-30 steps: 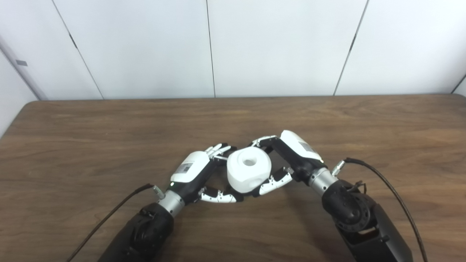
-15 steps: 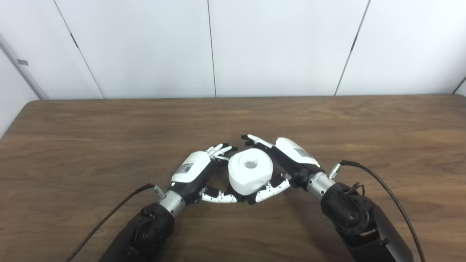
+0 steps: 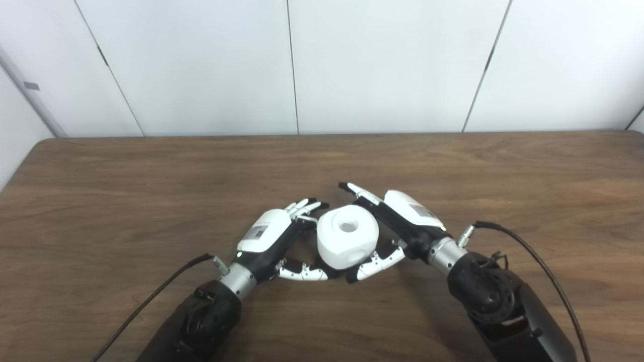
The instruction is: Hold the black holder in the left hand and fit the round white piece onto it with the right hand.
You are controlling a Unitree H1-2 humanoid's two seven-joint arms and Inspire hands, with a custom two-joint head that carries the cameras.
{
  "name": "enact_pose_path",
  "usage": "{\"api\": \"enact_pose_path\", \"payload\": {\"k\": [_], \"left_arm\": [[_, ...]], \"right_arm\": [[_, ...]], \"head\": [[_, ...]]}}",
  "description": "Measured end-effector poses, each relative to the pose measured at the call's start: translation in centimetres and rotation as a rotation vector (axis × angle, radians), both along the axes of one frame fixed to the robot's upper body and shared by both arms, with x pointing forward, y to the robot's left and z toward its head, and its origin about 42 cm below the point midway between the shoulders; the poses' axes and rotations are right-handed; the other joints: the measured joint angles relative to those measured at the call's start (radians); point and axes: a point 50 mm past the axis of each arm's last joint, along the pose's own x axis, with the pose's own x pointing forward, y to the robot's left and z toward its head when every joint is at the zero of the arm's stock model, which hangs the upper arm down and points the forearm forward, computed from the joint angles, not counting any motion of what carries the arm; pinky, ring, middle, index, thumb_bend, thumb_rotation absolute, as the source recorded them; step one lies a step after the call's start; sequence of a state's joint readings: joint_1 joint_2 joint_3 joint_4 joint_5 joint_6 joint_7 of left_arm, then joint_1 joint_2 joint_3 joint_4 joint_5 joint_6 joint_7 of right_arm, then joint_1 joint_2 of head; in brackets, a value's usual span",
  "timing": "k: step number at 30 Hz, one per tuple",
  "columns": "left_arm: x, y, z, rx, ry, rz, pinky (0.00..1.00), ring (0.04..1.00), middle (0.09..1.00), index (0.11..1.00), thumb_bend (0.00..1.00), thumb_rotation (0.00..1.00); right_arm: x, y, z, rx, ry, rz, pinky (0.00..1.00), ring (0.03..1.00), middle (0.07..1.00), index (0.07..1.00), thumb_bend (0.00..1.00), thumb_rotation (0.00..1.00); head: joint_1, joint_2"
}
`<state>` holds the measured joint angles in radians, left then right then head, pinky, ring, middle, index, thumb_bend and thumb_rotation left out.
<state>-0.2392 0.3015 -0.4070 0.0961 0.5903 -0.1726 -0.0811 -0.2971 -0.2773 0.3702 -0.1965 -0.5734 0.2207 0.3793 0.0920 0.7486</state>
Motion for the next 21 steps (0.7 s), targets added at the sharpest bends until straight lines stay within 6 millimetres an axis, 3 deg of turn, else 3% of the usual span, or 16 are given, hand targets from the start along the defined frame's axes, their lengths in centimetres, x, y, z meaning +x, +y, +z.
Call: {"api": "enact_pose_path", "payload": {"k": [10,17,19,21], "left_arm": [[0.0,0.1,0.0,0.002,0.000,-0.001,0.96,0.980,0.928,0.483,0.52,0.06],[0.1,0.2,0.1,0.004,0.001,0.001,0.95,0.980,0.928,0.483,0.52,0.06],[0.1,0.2,0.1,0.005,0.002,0.003,0.95,0.979,0.928,0.483,0.52,0.06],[0.1,0.2,0.1,0.005,0.003,0.004,0.95,0.980,0.928,0.483,0.52,0.06]], "right_arm": [[0.1,-3.2,1.6,-0.074,0.078,0.080,0.79,0.982,1.000,1.000,1.00,0.23],[0.2,-5.4,1.8,-0.037,0.097,0.026,0.83,0.999,1.000,1.000,1.00,0.25],[0.2,-5.8,1.8,-0.033,0.101,0.018,0.85,1.000,1.000,1.000,1.00,0.24],[0.2,-6.5,1.9,-0.044,0.100,0.009,0.80,0.988,1.000,1.000,0.97,0.13]], "head": [[0.000,-0.002],[-0.002,0.000],[-0.002,0.000],[-0.002,0.000]]}}
